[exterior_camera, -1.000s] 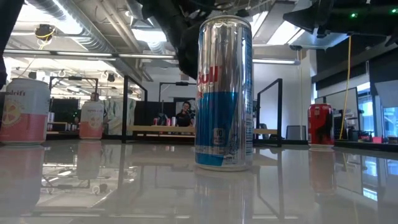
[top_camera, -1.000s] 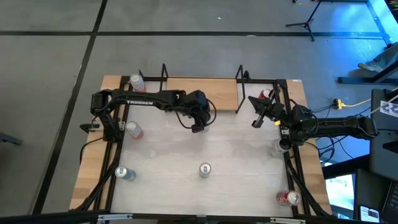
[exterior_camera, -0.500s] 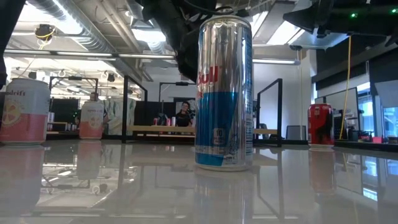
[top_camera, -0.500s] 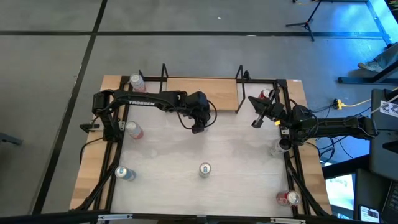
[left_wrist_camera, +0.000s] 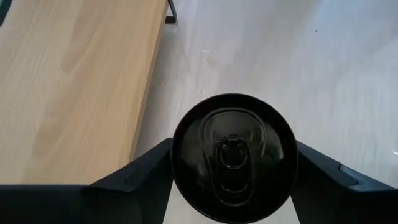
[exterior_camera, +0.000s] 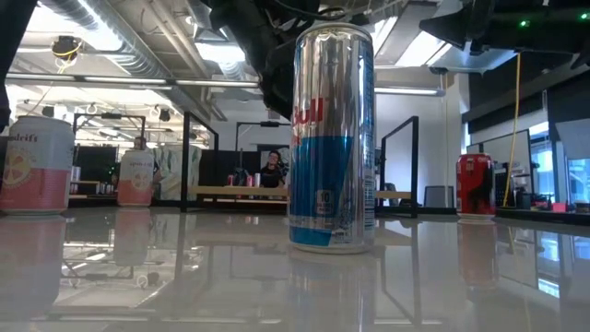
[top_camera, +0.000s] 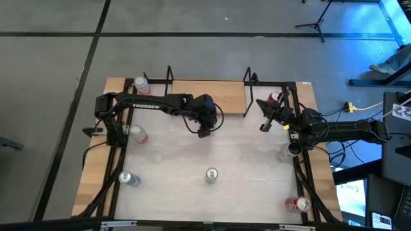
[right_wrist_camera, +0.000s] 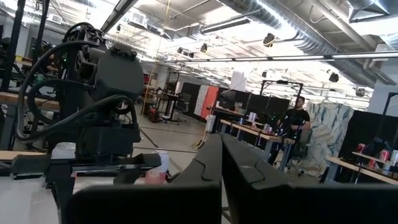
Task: Place canned beverage on shelf
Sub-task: Put the top white-pink soda can on the shelf
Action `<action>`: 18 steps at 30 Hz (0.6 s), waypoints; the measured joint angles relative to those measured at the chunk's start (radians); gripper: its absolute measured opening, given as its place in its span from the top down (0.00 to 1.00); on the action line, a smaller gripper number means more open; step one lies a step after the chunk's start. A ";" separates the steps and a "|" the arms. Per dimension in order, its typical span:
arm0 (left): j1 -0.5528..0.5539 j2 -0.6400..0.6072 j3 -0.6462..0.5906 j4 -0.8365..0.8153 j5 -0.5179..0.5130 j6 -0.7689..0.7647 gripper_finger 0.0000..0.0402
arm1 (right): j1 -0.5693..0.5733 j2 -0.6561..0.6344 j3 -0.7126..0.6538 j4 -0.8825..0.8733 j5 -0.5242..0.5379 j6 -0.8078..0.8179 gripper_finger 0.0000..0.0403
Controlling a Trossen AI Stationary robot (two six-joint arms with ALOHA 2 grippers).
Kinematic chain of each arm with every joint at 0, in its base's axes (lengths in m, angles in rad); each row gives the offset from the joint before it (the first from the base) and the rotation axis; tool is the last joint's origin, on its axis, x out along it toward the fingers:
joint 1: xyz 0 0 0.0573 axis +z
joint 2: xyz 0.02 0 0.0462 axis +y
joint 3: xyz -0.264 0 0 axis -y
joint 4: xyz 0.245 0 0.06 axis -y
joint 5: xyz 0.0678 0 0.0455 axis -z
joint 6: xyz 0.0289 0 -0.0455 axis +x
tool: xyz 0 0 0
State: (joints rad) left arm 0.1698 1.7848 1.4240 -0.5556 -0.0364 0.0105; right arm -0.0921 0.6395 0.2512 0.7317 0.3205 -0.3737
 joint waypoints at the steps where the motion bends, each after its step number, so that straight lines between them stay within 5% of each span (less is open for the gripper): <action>1: 0.000 -0.007 -0.001 -0.005 -0.001 0.000 0.40 | 0.000 0.000 0.000 0.000 0.000 0.000 1.00; 18: 0.092 -0.240 0.000 -0.164 -0.077 -0.001 0.40 | 0.000 0.000 0.000 0.001 0.000 0.001 1.00</action>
State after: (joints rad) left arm 0.2618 1.5453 1.4242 -0.7191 -0.1130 0.0096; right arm -0.0921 0.6395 0.2512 0.7327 0.3204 -0.3729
